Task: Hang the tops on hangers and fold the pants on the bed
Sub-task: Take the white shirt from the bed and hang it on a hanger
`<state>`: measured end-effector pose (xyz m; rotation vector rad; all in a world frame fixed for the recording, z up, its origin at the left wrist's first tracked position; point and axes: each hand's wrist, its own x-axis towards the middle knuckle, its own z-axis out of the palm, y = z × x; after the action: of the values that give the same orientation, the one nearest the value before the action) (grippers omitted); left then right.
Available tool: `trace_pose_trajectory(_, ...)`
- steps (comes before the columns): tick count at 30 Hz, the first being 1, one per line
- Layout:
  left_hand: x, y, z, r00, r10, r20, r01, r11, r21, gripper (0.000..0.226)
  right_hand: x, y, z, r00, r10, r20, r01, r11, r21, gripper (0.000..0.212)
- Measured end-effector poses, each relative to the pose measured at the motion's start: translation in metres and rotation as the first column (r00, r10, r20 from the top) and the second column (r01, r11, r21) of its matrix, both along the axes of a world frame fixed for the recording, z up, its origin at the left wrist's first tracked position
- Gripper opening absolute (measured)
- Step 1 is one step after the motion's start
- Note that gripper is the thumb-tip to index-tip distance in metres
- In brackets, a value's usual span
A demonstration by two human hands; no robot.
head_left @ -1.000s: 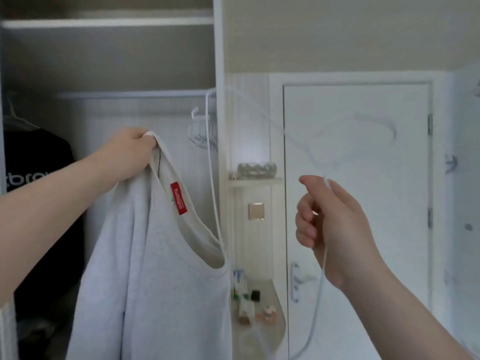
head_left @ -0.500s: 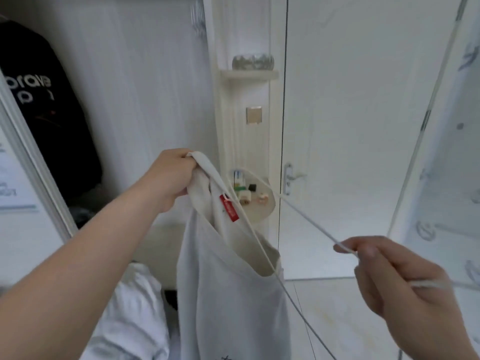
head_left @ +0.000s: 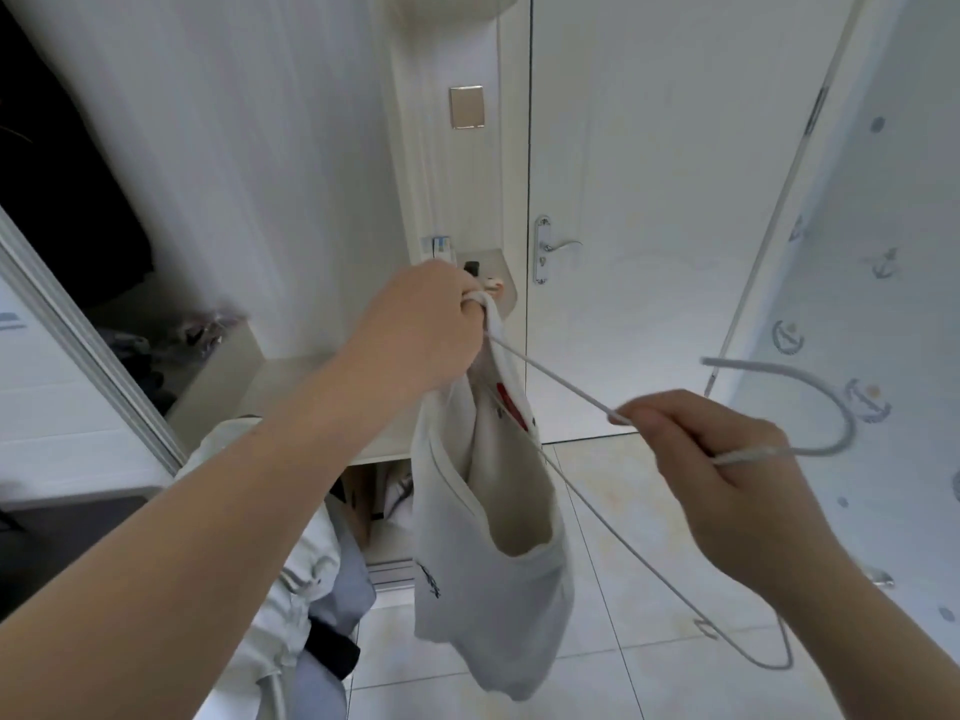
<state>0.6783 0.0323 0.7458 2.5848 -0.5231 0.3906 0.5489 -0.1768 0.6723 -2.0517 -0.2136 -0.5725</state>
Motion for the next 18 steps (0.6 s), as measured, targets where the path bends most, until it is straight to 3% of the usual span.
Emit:
trace_pose_trajectory(4,-0.02,-0.01,0.005,0.996,-0.074,-0.039,0.071,0.994,-0.082,0.028,0.021,0.014,-0.009,0.999,0.031,-0.025,-0.032,0.999,-0.018,0.019)
trace_pose_trajectory(8,-0.038,-0.016,0.001,0.985,-0.119,-0.125,0.104,0.987,-0.119,0.029,0.04,0.032,-0.035,0.993,0.077,-0.092,-0.07,0.995,0.073,0.018)
trace_pose_trajectory(11,-0.045,-0.019,-0.012,0.967,-0.155,-0.202,0.142,0.987,-0.075,0.03,0.048,0.047,-0.055,0.98,0.114,-0.164,-0.089,0.984,0.153,0.022)
trace_pose_trajectory(14,-0.044,-0.017,-0.026,0.962,-0.126,-0.241,0.128,0.992,-0.01,0.032,0.045,0.05,-0.062,0.982,0.133,-0.136,-0.084,0.945,0.317,0.031)
trace_pose_trajectory(18,-0.047,-0.013,-0.047,0.983,-0.136,-0.12,0.158,0.968,0.197,0.037,0.036,0.045,-0.061,0.989,0.141,-0.03,-0.118,0.909,0.4,0.022)
